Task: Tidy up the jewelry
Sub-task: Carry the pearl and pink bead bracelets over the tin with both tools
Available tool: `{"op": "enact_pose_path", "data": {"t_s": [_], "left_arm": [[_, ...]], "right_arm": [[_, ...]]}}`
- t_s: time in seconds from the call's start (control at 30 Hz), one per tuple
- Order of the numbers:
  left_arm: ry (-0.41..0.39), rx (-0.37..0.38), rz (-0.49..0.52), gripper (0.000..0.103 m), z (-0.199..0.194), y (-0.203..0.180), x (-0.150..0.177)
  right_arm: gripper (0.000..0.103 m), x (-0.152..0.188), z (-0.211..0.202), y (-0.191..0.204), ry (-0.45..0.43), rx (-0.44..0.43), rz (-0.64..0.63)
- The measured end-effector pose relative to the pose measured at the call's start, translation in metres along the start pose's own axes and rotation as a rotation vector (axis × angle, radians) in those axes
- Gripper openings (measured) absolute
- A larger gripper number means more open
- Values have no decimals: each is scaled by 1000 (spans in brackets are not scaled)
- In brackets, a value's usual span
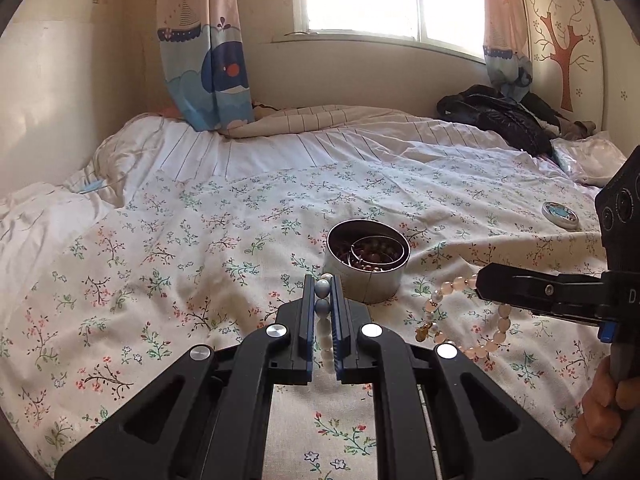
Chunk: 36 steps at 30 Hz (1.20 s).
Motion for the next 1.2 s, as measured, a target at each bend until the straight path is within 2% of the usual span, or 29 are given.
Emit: {"op": "enact_pose_path", "data": {"t_s": [0.3,1.2], "left_arm": [[-27,8,-8,7,4,-4,-12],[-104,40,-54,7,24,-15,-53]], "right_arm": [[9,-11,-8,-5,-61,-73,45],[9,-56,1,-27,-161,-51,89]]}}
Point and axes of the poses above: each gripper's, at about its wrist camera, not at the fingertips, and z roughly the way its jaws point, y to its left, x to its underside, the point moved 6 cm from there along z, roughly the way its jaws point, and after that the axes turned 11 degrees about y, right-handed, at the moved point
